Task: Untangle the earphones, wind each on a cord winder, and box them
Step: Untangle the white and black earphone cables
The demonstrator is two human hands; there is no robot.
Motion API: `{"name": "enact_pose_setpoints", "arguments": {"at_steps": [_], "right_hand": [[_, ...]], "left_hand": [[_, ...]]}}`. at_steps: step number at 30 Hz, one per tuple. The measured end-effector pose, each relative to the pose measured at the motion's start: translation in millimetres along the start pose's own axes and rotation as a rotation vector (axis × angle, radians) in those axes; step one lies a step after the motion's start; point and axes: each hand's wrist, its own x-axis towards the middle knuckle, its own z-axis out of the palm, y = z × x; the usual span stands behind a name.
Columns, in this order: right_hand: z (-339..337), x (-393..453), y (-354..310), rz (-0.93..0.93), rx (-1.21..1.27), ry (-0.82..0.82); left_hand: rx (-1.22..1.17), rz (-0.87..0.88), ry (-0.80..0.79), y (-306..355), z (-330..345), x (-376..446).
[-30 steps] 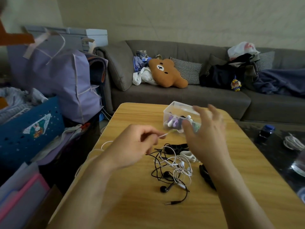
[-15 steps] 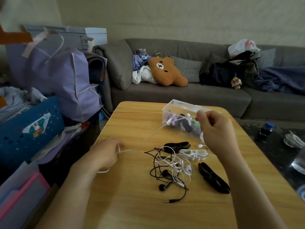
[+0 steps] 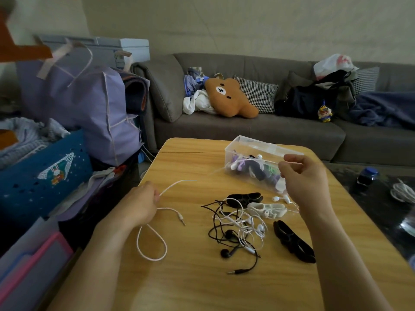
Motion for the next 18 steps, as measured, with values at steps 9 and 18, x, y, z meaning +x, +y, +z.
{"name": "enact_pose_setpoints", "arguments": {"at_steps": [9, 18], "right_hand": [[35, -42, -26, -0.527, -0.090, -0.031], [58, -57, -26, -0.589, -0.098, -0.400]], "left_hand": [[-0.707, 0.195, 0.074, 29, -20, -18], [-0.975, 0.500, -0.173, 65, -22, -43]]}}
